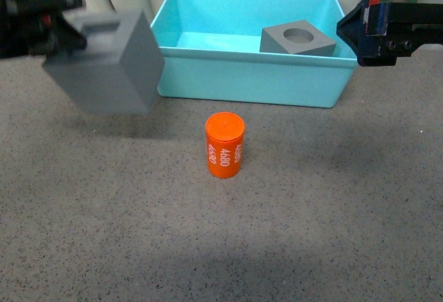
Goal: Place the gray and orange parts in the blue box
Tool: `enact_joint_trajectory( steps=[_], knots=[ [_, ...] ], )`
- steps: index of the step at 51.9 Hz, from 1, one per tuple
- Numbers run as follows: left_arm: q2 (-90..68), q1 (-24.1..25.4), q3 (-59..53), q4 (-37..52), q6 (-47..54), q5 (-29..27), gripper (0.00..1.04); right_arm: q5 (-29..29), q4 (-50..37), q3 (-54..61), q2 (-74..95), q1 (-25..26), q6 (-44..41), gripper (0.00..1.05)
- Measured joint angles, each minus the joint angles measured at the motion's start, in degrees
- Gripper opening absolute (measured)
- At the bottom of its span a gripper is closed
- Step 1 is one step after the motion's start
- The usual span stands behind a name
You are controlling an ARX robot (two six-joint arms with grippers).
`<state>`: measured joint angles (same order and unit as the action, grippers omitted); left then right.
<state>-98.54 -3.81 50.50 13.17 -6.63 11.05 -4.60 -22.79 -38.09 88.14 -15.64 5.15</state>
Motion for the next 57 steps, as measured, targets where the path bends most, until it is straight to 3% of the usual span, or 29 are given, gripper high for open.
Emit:
enact_joint_trajectory(
  steps=[8,18,38,57],
  knots=[
    [8.33,-4.31,1.53,5.99,-7.41,-4.35,0.18,0.0,0.0,0.0,0.0,-0.04,0.0,0.95],
    [-1.9,-7.87,10.69,8.24,-11.37,-8.39,0.18,0.0,0.0,0.0,-0.02,-0.04,0.0,0.95],
    [-17.88,-7.58,25.4,4.35,-12.41,-10.91,0.18,0.0,0.0,0.0,-0.02,-0.04,0.0,0.95],
    [-21.0,-7.76,26.53,5.01,-13.29,-11.39,0.18,0.0,0.0,0.0,-0.02,-0.04,0.0,0.95]
  ],
)
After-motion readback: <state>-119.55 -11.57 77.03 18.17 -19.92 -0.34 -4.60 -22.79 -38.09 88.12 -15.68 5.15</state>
